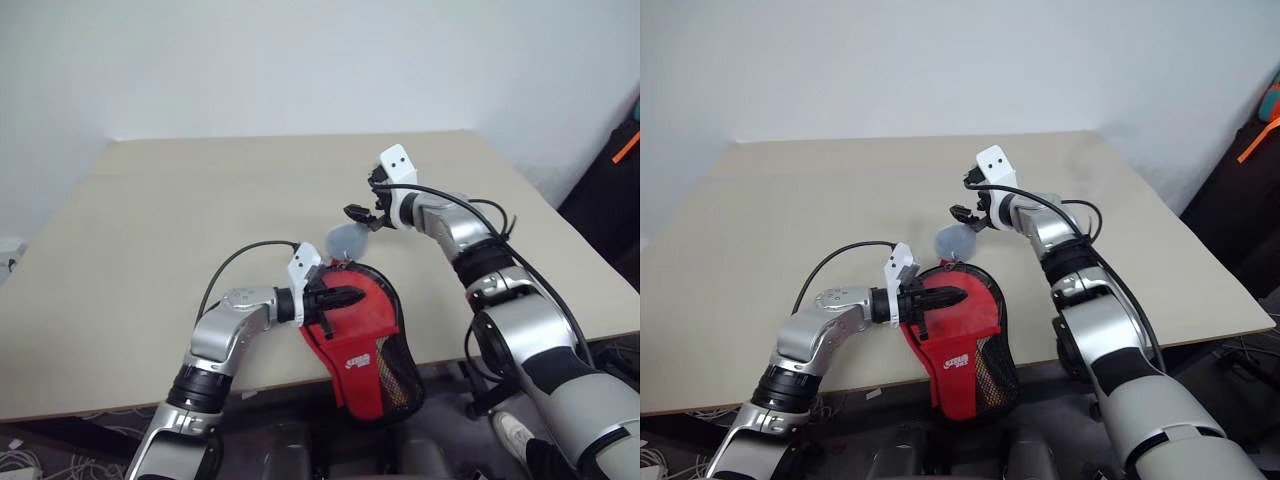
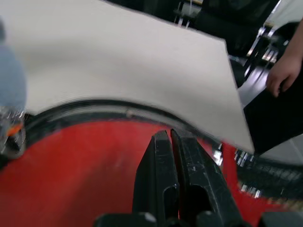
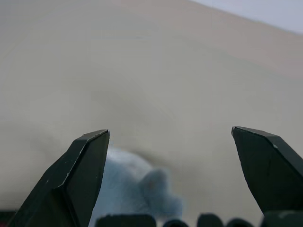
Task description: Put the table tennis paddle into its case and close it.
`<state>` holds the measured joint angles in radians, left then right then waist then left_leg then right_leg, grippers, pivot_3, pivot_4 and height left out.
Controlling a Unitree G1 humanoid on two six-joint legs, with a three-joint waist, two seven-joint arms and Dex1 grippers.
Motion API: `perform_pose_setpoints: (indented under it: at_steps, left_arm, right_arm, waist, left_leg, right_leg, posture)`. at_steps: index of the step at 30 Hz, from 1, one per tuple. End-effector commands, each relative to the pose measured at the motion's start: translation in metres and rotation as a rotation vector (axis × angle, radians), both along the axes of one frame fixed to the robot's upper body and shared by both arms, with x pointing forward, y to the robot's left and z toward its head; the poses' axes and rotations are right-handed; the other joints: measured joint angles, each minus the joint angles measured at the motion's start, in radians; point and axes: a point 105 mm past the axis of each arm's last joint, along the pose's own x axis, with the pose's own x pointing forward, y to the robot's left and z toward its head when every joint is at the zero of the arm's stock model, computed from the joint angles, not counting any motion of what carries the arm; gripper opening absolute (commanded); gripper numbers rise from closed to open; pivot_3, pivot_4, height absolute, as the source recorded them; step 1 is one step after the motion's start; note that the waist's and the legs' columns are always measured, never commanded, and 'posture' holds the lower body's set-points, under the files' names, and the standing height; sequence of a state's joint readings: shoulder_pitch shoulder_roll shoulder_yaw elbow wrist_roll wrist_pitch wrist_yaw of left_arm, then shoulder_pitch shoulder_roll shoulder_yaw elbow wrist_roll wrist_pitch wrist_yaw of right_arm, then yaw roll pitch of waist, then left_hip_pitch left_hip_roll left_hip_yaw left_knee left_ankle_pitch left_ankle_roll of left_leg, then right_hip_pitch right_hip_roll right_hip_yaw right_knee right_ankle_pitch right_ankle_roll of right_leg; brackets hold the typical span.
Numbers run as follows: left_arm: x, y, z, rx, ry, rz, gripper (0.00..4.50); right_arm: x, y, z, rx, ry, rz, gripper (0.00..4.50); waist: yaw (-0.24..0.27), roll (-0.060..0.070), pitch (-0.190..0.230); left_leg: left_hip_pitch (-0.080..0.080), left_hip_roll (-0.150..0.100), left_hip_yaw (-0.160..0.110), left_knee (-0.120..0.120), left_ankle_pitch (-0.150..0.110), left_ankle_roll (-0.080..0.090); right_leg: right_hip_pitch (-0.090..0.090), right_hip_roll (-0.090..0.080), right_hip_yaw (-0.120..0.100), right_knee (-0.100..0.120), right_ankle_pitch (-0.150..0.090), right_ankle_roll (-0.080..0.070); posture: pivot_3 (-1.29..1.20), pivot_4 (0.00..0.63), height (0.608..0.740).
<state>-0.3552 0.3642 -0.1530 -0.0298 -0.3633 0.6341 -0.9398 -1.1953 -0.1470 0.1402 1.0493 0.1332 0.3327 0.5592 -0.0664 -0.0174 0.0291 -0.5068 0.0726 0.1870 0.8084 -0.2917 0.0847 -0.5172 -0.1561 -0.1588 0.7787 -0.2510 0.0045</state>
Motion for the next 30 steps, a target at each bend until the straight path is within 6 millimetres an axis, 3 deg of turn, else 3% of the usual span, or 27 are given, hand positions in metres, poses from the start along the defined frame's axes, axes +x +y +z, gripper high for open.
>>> perform_pose_setpoints:
  at_steps: [1,6,13,30]
  left_arm:
    - [-0.006,0.004,0.007,0.015,-0.051,-0.030,0.00]
    - [-0.020,0.017,-0.003,0.051,-0.023,-0.036,0.00]
    - [-0.027,0.020,-0.008,0.067,-0.008,-0.037,0.00]
    - [-0.019,0.027,-0.009,0.094,-0.019,-0.035,0.00]
  right_arm:
    - [0.009,0.003,0.016,0.032,-0.052,-0.050,4.48]
    - [0.006,0.011,-0.005,0.028,0.013,-0.077,4.48]
    - [-0.008,0.031,-0.031,0.040,0.105,-0.017,4.48]
    - [-0.033,0.044,-0.069,-0.058,0.220,0.127,4.48]
  waist:
    - [-0.007,0.000,0.000]
    - [-0.014,0.001,0.000]
    - [-0.018,0.001,0.000]
    - [-0.017,0.005,-0.003]
  left_leg:
    - [0.000,0.000,0.000,0.000,0.000,0.000]
    - [0.000,0.001,0.001,0.000,0.000,0.000]
    - [0.000,0.001,0.002,-0.001,0.000,0.000]
    - [0.001,0.001,0.004,-0.001,-0.001,-0.002]
  right_leg:
    - [-0.001,0.000,0.001,0.001,0.000,0.000]
    - [-0.002,0.000,0.002,0.003,-0.001,-0.001]
    - [-0.004,0.000,0.003,0.005,-0.002,-0.002]
    - [-0.004,0.000,0.004,0.005,-0.002,-0.002]
  posture:
    - [0.00,0.000,0.654]
    - [0.00,0.000,0.654]
    - [0.00,0.000,0.654]
    - [0.00,0.000,0.654]
